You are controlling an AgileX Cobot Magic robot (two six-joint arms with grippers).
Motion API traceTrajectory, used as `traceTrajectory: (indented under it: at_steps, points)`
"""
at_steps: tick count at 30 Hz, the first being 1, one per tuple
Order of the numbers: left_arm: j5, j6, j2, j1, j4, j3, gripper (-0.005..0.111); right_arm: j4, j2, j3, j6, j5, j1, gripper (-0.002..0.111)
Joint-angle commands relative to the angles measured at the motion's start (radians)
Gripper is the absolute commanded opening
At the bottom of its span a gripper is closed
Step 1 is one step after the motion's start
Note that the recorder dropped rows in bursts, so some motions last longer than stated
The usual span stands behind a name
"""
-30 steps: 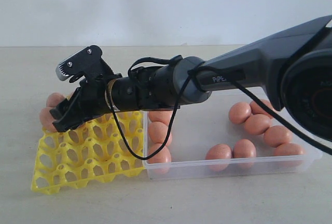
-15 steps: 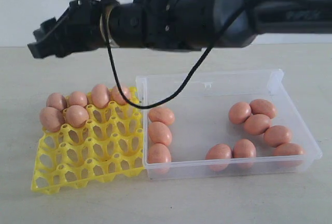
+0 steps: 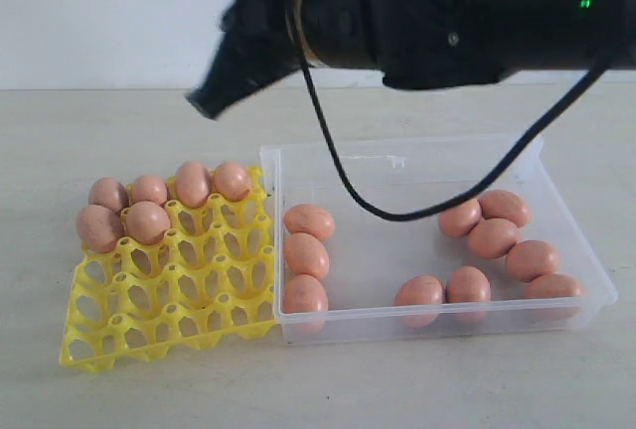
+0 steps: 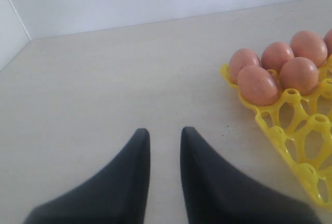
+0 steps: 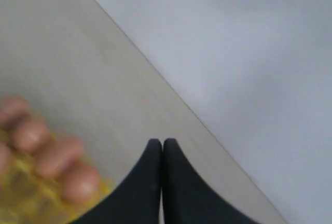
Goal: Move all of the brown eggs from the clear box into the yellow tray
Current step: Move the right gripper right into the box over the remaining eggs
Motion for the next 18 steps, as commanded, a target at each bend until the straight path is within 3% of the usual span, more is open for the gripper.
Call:
traceTrajectory:
  at_steps: [1,3,8,11,18]
  points:
    - [-0.007,-0.002,-0.002,-0.005,-0.002,0.004,0.022,0.19,-0.008,0.051,-0.314,0.557,-0.004,0.0]
    - [-0.007,-0.002,-0.002,-0.005,-0.002,0.004,0.022,0.389,-0.01,0.051,-0.464,0.698,-0.022,0.0]
    - [-0.007,-0.002,-0.002,-0.005,-0.002,0.004,0.022,1.152,-0.008,0.051,-0.98,0.74,-0.13,0.0]
    - [-0.007,-0.002,-0.002,-0.005,-0.002,0.004,0.022,1.41,0.006,0.051,-1.077,0.78,-0.218,0.0]
    - [-0.007,-0.002,-0.002,-0.005,-0.002,0.004,0.022,1.332,0.011,0.051,-1.099,0.718,-0.314,0.0]
